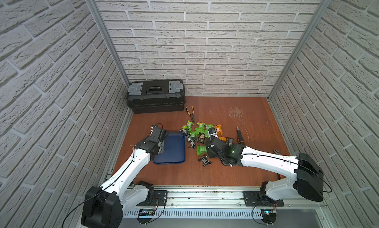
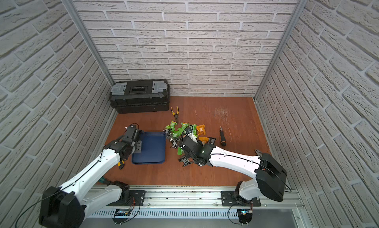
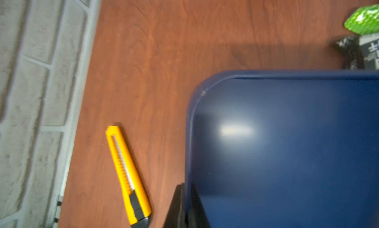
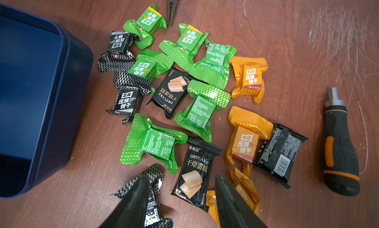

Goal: Take the cookies out of the storage box
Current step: Place the storage box at the center of the board.

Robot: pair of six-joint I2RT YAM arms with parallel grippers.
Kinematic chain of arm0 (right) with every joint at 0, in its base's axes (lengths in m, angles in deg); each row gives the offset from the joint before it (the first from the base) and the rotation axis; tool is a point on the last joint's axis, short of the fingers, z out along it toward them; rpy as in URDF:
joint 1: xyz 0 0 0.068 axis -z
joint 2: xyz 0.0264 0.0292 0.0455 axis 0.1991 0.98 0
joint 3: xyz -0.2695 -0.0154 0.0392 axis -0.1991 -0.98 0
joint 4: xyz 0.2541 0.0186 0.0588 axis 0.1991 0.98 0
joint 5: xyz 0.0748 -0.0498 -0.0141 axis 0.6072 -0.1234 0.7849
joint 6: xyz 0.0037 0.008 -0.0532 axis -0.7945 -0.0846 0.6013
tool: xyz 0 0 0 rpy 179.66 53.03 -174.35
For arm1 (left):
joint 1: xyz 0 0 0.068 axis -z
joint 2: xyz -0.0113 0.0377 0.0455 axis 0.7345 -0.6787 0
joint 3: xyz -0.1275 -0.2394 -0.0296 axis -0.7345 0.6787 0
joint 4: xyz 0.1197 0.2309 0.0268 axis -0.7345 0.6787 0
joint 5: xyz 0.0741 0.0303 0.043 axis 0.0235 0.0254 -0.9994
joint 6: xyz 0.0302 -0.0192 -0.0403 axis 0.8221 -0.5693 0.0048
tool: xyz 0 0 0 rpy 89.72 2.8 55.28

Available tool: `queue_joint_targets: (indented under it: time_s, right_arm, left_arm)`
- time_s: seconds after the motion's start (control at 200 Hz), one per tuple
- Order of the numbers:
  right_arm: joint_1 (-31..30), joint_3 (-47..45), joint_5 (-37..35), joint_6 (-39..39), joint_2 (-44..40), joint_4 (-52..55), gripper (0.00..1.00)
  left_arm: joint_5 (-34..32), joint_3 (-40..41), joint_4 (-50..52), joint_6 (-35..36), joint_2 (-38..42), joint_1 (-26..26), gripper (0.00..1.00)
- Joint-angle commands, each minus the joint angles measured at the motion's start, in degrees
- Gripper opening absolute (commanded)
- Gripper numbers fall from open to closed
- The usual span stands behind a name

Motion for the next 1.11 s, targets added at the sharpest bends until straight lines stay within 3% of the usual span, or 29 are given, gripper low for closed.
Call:
queue_joint_targets:
  time_s: [0.0, 0.22, 0.33, 0.515, 0.735, 0.89, 1.1]
  right_arm:
    - [1.8, 0.9, 0.5, -1.4, -1.5, 1.1, 0.56]
    - [6.9, 2.1, 3.8, 0.0, -3.9, 1.8, 0.56]
    - [7.2, 4.9, 3.6, 2.5, -3.2, 3.6, 0.56]
    - [7.4, 5.2, 2.8, 2.3, -3.4, 4.0, 0.56]
    - [7.5, 2.7, 2.2, 0.6, -5.0, 3.8, 0.56]
    - [7.7, 2.6, 2.3, 0.7, -4.8, 3.7, 0.56]
    - [8.0, 3.3, 2.6, 1.5, -3.7, 3.3, 0.56]
  left_arm:
    - [11.9, -2.5, -0.3, -3.1, -2.8, -5.4, 0.00]
    - [26.8, -2.5, -2.7, -2.3, -7.1, -11.7, 0.00]
    - [28.7, -5.1, -1.6, 0.7, -11.6, -12.1, 0.00]
    - [22.3, -9.4, 2.9, 3.6, -15.5, -11.8, 0.00]
    - [14.9, -10.8, 7.0, 3.5, -14.9, -11.9, 0.00]
    - [13.7, -10.7, 8.7, 4.3, -15.5, -11.7, 0.00]
    - [9.1, -13.7, 10.7, 6.0, -21.3, -6.0, 0.00]
